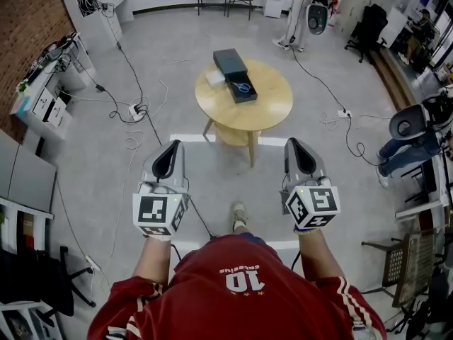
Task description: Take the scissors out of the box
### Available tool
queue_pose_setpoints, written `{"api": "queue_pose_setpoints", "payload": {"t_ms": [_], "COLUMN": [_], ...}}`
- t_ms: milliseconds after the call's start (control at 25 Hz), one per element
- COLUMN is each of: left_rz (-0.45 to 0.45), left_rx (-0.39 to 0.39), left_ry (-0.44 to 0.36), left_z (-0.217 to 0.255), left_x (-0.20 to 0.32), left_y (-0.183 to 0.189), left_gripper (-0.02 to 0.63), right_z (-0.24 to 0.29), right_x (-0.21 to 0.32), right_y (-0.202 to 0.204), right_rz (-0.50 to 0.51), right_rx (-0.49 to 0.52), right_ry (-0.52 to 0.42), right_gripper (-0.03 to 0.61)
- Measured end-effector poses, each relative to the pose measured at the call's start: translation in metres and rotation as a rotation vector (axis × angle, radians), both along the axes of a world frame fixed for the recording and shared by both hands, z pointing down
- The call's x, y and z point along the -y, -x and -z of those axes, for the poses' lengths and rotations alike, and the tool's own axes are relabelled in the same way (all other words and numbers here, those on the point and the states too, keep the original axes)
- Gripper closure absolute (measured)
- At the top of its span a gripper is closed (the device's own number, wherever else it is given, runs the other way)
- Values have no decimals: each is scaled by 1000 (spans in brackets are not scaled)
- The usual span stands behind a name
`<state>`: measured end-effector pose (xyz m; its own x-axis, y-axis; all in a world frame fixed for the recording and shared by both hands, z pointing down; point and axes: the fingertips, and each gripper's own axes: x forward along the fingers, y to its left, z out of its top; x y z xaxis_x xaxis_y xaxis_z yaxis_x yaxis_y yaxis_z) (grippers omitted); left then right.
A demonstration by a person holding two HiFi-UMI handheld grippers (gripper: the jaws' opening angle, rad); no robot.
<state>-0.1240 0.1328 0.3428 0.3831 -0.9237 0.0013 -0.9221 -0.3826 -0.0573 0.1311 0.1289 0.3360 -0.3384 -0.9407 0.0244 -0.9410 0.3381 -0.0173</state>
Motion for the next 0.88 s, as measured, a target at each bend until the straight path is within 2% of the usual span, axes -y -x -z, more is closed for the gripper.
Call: {"api": "queue_pose_setpoints", "payload": {"t_ms": [200,560,880], "left_rz": [19,26,-1], "left_rx": [-8,-2,6], "left_ry": [8,15,18], "left_z": [-3,-7,-7], "left_x": [22,74,120], "left_y": [7,-6,-19], "left_gripper": [611,611,611], "right_z": [0,-9,-14], "right_x": [20,73,123], "right_y": [3,-14,-25], "right_rz": [9,10,13], "right_rx": [-10,-8,17], "right_ry": [-5,15,27], "right_gripper": [580,580,579]}}
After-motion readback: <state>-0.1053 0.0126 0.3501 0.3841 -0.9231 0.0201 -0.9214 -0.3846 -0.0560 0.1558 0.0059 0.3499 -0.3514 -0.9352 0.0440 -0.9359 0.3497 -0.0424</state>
